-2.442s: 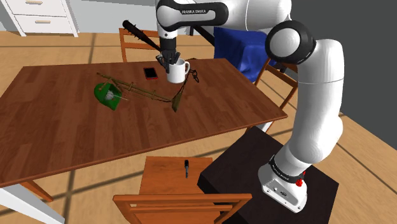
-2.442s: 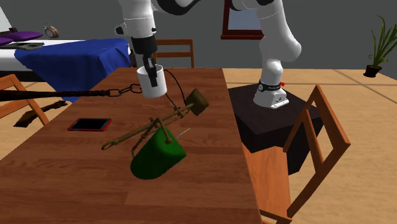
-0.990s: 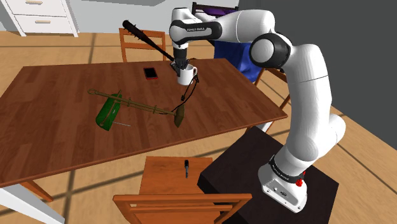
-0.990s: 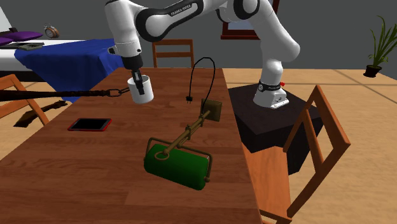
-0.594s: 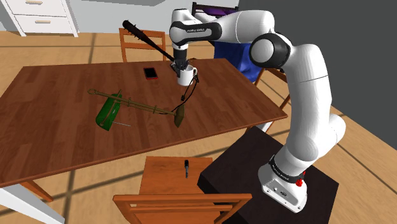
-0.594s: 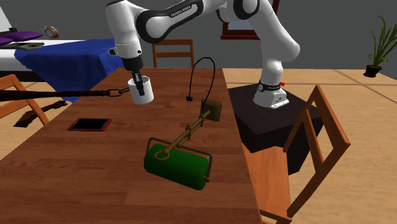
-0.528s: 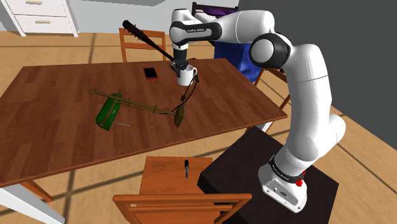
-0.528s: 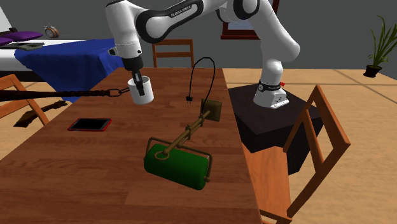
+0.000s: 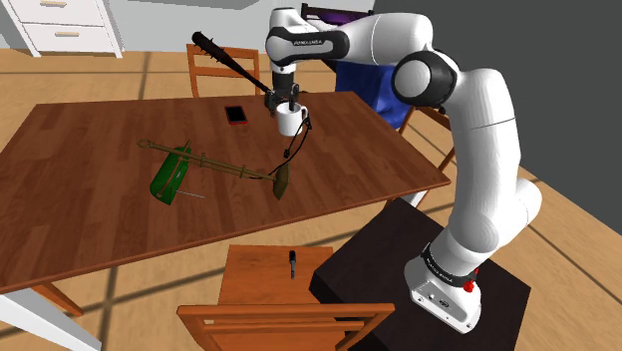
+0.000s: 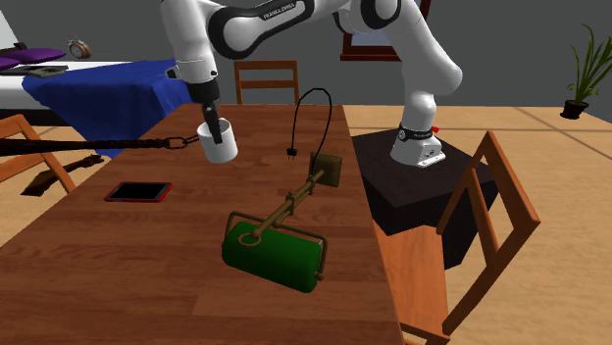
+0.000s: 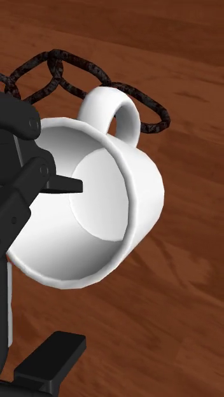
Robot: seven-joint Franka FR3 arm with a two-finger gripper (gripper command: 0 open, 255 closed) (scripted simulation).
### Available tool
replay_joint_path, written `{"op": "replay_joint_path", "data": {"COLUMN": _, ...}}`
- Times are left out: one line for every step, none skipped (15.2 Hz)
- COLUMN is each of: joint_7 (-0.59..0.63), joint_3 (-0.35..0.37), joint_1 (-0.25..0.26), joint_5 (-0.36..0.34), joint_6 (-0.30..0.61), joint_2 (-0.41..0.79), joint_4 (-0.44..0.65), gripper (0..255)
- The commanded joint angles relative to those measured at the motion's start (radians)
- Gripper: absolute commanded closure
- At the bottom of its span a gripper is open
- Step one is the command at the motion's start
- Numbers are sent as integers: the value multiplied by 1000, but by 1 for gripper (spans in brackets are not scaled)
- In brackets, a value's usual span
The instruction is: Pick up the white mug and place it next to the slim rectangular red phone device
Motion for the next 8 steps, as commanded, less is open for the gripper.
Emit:
{"op": "replay_joint_path", "data": {"joint_7": -3, "joint_3": 1, "joint_1": 11, "joint_5": 1, "joint_6": -66, "joint_2": 8, "joint_4": 75, "gripper": 0}}
{"op": "replay_joint_path", "data": {"joint_7": -5, "joint_3": 1, "joint_1": 15, "joint_5": 1, "joint_6": -95, "joint_2": 11, "joint_4": 106, "gripper": 0}}
{"op": "replay_joint_path", "data": {"joint_7": -5, "joint_3": 1, "joint_1": 15, "joint_5": 2, "joint_6": -95, "joint_2": 11, "joint_4": 106, "gripper": 0}}
{"op": "replay_joint_path", "data": {"joint_7": -5, "joint_3": 1, "joint_1": 15, "joint_5": 2, "joint_6": -94, "joint_2": 10, "joint_4": 106, "gripper": 0}}
{"op": "replay_joint_path", "data": {"joint_7": -5, "joint_3": 1, "joint_1": 15, "joint_5": 2, "joint_6": -94, "joint_2": 11, "joint_4": 106, "gripper": 0}}
{"op": "replay_joint_path", "data": {"joint_7": -5, "joint_3": 1, "joint_1": 15, "joint_5": 1, "joint_6": -95, "joint_2": 11, "joint_4": 106, "gripper": 0}}
{"op": "replay_joint_path", "data": {"joint_7": -5, "joint_3": 1, "joint_1": 15, "joint_5": 1, "joint_6": -95, "joint_2": 11, "joint_4": 106, "gripper": 0}}
{"op": "replay_joint_path", "data": {"joint_7": -5, "joint_3": 1, "joint_1": 15, "joint_5": 1, "joint_6": -95, "joint_2": 11, "joint_4": 106, "gripper": 0}}
